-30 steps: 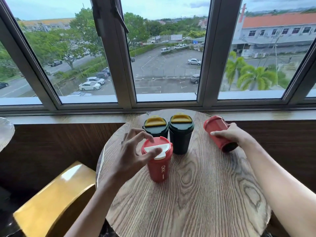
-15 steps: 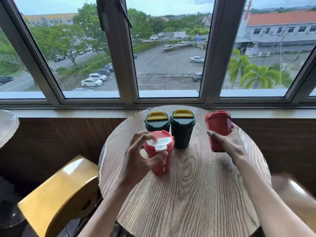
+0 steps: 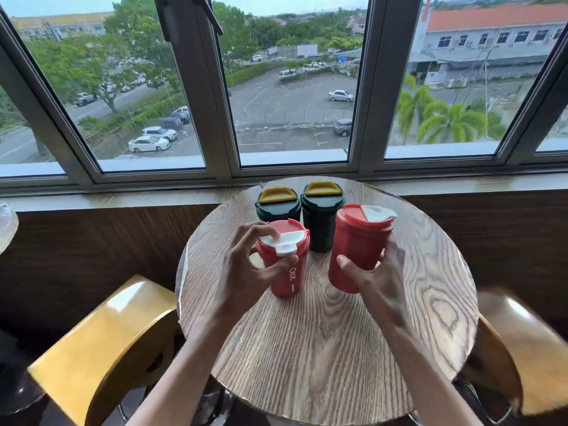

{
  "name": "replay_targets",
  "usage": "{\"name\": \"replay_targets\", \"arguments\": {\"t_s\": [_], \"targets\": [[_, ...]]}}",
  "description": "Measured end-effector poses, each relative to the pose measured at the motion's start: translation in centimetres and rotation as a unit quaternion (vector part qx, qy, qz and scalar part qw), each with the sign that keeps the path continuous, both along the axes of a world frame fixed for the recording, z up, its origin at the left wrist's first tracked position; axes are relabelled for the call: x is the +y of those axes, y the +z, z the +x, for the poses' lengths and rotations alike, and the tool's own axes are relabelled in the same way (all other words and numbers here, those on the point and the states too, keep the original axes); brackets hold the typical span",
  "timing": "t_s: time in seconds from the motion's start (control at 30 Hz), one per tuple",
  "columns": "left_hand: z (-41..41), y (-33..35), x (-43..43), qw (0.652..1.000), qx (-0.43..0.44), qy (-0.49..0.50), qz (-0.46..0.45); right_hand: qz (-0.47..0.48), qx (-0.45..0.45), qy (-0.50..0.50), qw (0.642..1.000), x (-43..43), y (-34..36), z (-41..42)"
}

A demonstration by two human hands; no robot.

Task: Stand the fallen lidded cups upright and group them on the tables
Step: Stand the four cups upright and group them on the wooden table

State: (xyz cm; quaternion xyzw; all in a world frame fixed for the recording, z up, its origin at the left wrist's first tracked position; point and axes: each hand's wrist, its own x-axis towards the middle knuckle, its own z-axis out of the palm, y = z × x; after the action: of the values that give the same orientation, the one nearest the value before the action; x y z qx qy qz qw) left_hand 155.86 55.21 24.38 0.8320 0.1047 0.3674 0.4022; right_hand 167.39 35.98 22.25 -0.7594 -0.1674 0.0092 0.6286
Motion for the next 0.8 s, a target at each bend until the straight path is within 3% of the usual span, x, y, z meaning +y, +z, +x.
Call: {"name": "replay_targets", "arguments": {"t_s": [0.17, 0.47, 0.63, 0.8], "targets": [[0.0, -0.1, 0.0, 1.0, -0.005, 0.0, -0.004, -0.062, -0.031, -0.044, 0.997, 1.8, -1.0, -1.0], [-0.1, -0.3, -0.2, 1.0, -0.009, -0.008, -0.003, -0.079, -0.059, -0.04, 0.994, 2.2, -1.3, -2.0], [-0.1, -0.5, -0.1, 1.0, -0.008, -0.01, -0.004, -0.126, -0.012, 0.035, 0.991, 0.7, -1.5, -1.1], [-0.1, -0.4, -0.3, 1.0, -0.007, -0.007, -0.004, -0.082, 0.018, 0.102, 0.991, -0.8, -2.0, -0.3]]}}
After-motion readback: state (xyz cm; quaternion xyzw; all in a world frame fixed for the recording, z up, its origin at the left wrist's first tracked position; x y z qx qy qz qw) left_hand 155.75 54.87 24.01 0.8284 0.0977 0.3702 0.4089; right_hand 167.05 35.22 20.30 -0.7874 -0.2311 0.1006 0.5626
